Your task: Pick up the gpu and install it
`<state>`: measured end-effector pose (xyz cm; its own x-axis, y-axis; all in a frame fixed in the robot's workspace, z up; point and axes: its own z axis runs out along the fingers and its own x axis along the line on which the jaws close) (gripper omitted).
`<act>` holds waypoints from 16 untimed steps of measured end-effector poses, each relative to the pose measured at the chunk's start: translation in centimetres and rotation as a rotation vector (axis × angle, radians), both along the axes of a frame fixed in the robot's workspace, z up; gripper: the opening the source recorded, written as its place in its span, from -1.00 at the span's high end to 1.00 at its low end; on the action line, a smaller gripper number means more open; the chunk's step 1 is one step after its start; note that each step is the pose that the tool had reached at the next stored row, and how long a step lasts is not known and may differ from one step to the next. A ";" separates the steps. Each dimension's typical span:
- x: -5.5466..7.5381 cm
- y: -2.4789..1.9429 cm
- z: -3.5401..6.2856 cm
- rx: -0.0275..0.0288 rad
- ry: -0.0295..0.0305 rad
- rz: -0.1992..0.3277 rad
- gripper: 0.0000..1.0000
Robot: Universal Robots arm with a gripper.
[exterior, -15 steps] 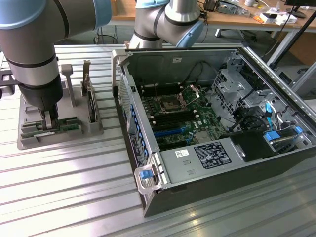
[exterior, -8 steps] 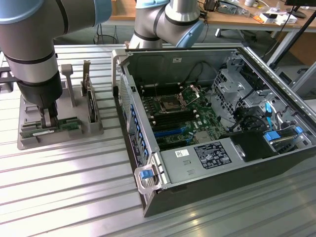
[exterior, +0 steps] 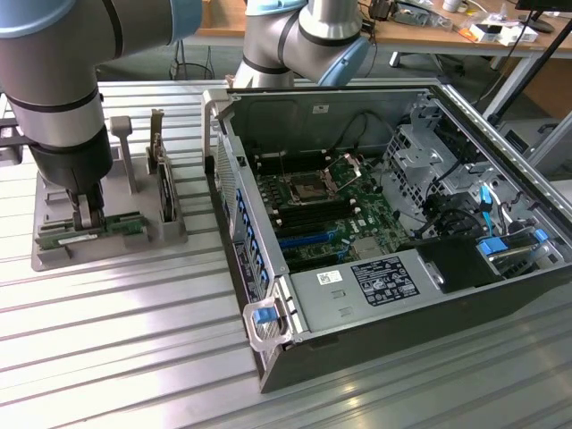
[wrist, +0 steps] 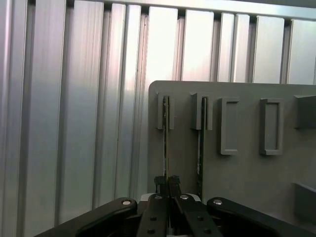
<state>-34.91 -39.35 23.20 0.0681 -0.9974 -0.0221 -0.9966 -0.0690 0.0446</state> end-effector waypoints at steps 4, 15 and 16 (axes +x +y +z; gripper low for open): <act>0.0 0.00 0.22 0.0001 -0.0001 0.000 0.76; 0.0 0.00 1.66 0.0001 -0.0001 0.000 0.76; 0.0 0.00 1.78 0.0001 -0.0001 0.000 0.76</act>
